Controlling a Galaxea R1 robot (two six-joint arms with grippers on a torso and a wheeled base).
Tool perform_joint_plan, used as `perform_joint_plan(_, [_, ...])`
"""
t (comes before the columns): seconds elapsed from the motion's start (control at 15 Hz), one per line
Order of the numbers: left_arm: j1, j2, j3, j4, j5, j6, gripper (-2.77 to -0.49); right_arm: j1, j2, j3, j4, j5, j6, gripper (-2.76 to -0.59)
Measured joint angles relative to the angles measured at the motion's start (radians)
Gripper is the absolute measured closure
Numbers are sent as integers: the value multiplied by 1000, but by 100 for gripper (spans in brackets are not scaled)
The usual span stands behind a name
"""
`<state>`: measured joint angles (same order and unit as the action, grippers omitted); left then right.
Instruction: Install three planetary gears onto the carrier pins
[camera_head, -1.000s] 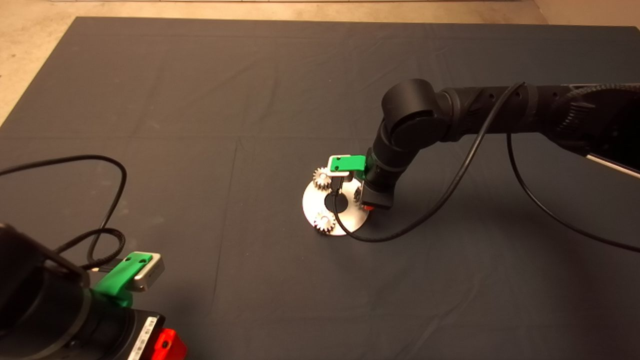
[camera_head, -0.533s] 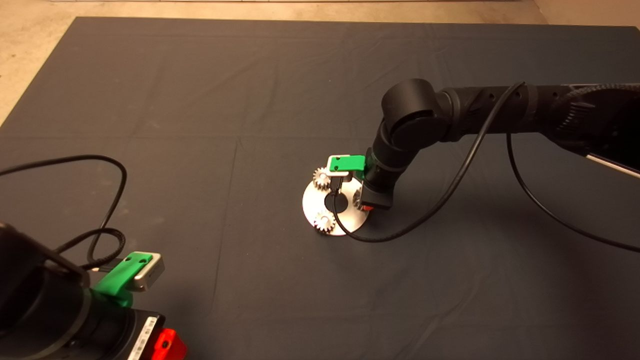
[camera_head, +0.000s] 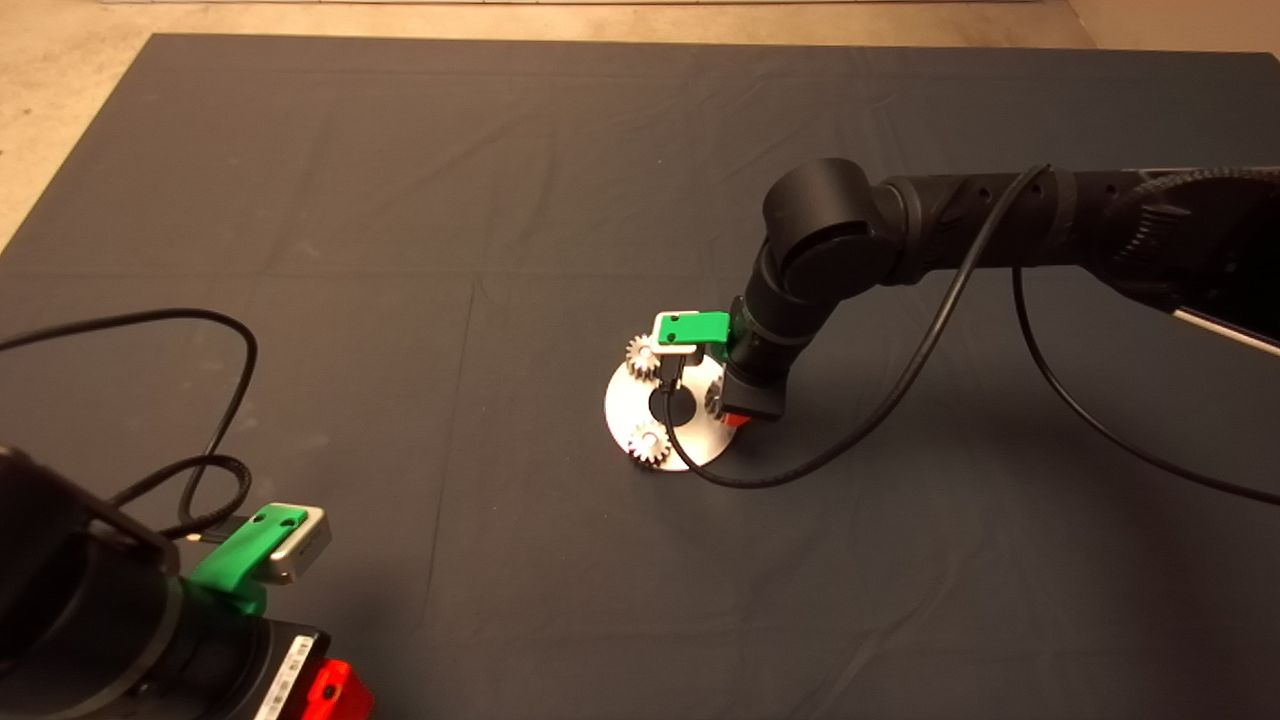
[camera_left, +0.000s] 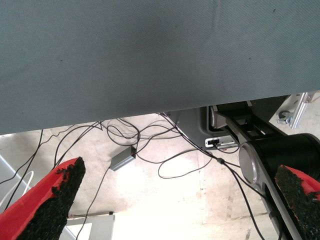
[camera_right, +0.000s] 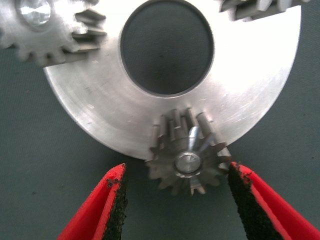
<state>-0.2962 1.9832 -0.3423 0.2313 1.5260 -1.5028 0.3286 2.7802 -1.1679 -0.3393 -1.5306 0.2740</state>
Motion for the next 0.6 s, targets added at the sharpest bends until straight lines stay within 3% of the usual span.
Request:
perform_joint_plan(0.2, [0, 0, 0, 0, 0, 1, -276, 45, -50, 83, 3, 6, 0, -158])
perform_joint_plan(0.33, [0, -8, 0, 0, 0, 1, -276, 81, -124, 127, 10, 9, 10, -174])
perform_joint_plan(0.47, [0, -11, 0, 0, 0, 2, -276, 92, -255, 174, 23, 8, 33, -174])
perform_joint_plan(0.6, [0, -7, 0, 1, 0, 7, -276, 99, -369, 236, 52, -8, 107, -187])
